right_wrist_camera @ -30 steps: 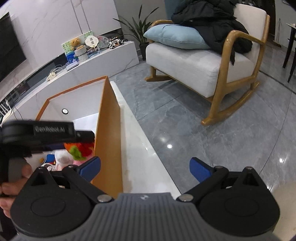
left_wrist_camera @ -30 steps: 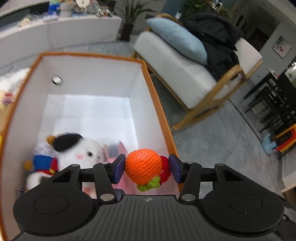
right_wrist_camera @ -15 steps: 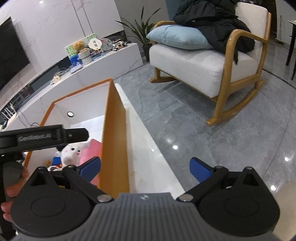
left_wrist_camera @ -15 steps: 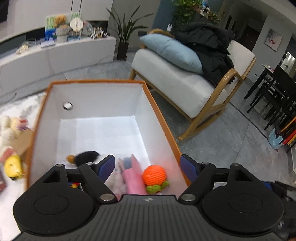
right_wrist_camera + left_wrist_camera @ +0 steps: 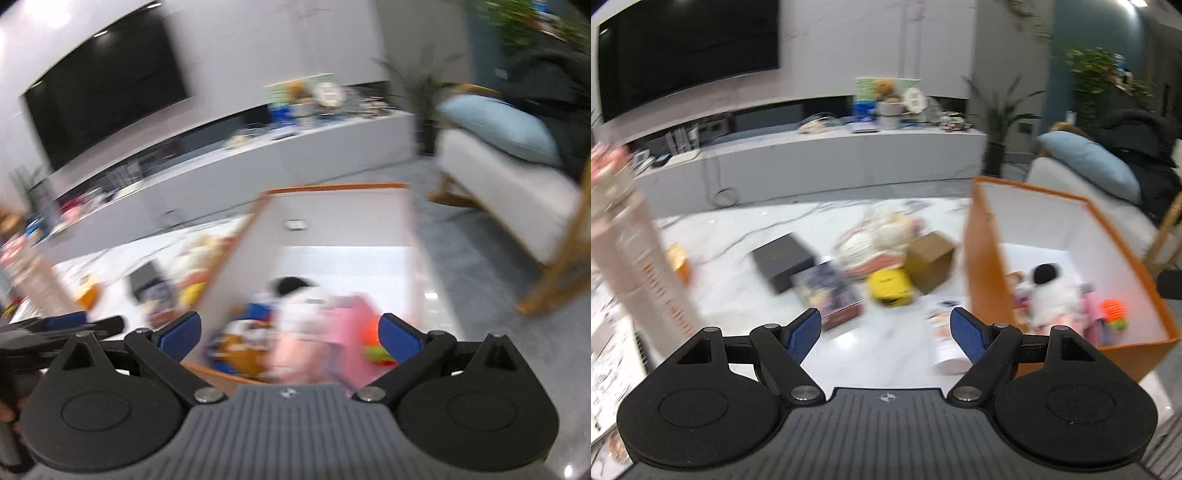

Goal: Organize objects
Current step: 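Move the right tool back over the table toward the black box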

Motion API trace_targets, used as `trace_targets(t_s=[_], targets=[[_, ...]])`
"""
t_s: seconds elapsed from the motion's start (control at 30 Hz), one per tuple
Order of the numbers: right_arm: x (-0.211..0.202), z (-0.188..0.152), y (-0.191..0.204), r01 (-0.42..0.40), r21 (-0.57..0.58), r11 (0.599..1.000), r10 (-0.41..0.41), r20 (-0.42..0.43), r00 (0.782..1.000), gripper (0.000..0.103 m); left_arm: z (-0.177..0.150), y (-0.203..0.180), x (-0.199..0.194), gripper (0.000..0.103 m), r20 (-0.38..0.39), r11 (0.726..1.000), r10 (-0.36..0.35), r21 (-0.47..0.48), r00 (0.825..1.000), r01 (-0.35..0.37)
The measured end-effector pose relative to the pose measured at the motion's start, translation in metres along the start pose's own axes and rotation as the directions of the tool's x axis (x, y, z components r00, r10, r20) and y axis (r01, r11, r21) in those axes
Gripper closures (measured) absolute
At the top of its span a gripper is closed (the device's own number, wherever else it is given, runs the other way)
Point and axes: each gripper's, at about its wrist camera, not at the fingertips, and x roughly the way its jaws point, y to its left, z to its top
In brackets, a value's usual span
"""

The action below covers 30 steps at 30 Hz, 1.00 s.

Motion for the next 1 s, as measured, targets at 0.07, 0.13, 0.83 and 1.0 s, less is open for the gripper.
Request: trace_targets(t_s=[0.07,0.13,0.83,1.0], targets=[[0.008,0.001,0.023,-0.062,-0.041,0.997,0.061,-0.010,0.998,0.001,-0.004,0.015,0.003,0.014,0.003,1.000,-0.003,-0.031,1.000,0.003],[0.016,0.001,0.041,-0.115,-0.059,0.992,0.114,-0.019,0.993,0.001,-0.006,0.026,0.005,0.014,0.020,0.999,0.015,-0.037,1.000,-0.014],[0.058,0.002,0.079,-0.242,-0.027,0.970,0.242,0.013,0.970,0.001,-0.038,0.069,0.010,0.017,-0.005,0.999,0.043,0.006,0.999,-0.043],[0.088,0.011,0.116,-0.253,-0.069,0.965,0.249,-0.063,0.967,0.001,-0.038,0.079,0.007,0.017,-0.017,1.000,0.010,-0.010,1.000,-0.010]])
